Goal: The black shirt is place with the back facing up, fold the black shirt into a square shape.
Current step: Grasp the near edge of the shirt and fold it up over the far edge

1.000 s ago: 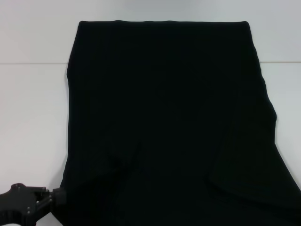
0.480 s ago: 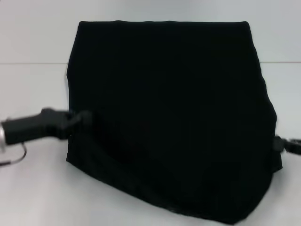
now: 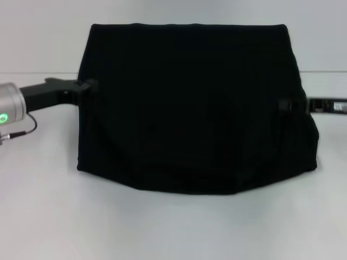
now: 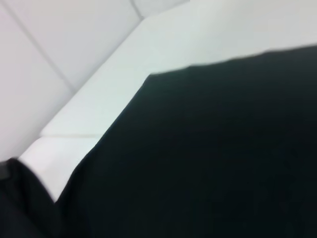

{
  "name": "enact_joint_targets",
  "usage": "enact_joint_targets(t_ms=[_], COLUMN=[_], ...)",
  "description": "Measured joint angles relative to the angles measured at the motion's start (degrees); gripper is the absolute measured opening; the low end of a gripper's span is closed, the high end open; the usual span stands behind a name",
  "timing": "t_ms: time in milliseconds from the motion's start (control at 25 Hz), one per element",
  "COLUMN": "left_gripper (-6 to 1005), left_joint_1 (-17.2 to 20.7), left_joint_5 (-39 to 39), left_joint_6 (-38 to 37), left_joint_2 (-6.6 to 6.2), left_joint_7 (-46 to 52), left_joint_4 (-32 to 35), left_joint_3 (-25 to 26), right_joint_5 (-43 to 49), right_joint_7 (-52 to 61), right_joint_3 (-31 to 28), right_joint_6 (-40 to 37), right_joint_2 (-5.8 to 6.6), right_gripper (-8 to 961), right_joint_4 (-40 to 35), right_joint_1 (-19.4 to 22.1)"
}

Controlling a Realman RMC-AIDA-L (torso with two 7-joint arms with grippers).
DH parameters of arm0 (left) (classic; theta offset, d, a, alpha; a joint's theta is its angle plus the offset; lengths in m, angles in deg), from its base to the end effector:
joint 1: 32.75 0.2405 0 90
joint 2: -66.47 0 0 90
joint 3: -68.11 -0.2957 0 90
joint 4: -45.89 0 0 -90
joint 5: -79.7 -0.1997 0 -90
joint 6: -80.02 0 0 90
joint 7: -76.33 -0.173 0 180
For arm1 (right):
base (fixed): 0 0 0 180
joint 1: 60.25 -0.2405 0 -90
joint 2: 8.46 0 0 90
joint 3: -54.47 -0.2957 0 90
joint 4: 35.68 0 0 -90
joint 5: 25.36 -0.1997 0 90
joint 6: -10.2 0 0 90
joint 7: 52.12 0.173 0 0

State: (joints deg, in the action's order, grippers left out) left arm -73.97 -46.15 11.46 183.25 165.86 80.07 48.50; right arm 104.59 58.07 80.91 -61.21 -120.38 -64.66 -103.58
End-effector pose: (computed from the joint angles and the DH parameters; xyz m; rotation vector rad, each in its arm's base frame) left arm -0.2912 0.4496 0.0049 -2.2694 -0.8875 -0.5825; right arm 0.2900 0.4475 0.0020 -2.3176 1.2755 0.5379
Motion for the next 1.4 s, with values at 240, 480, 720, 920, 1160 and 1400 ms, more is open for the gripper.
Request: enact_joint_targets(t_ms=[240, 480, 720, 920, 1160, 1400], left_gripper=[8, 10, 12, 14, 16, 18], left_joint_1=[-3.3, -6.9, -9.1, -11.1, -11.4, -11.3], left_joint_5=[-0.2, -0.1, 0.2, 0.4, 0.4, 1.0], left_joint_6=[7.8, 16.5, 23.6, 27.2, 31.4, 33.4], left_joint_2=[-0.08, -0.98, -0.78, -1.15, -0.79, -0.13], left_joint_7=[0.1, -0.9, -2.1, -3.3, -3.4, -6.5], left_joint_4=[-0.9, -4.7, -5.8, -7.8, -9.8, -12.2], left_joint_3=[-0.1, -0.9, -2.8, -2.9, -3.0, -3.0], right_joint_5=[-0.4, -1.1, -1.1, -1.1, -1.2, -1.7], right_joint_7=[1.7, 1.4, 1.2, 1.6, 1.6, 1.4], right_joint_3=[0.5, 1.0, 1.1, 1.2, 1.2, 3.5], right_joint_6=[7.7, 16.4, 24.0, 26.3, 28.3, 34.8], right_joint_2=[-0.39, -1.54, -2.28, -2.35, -2.50, -3.88], right_gripper=[66, 66, 66, 65, 67, 70], right_joint_4=[0.1, 0.7, 2.2, 2.5, 4.4, 7.1], right_joint_1=[-4.1, -7.7, -10.6, -11.8, -12.0, -11.9])
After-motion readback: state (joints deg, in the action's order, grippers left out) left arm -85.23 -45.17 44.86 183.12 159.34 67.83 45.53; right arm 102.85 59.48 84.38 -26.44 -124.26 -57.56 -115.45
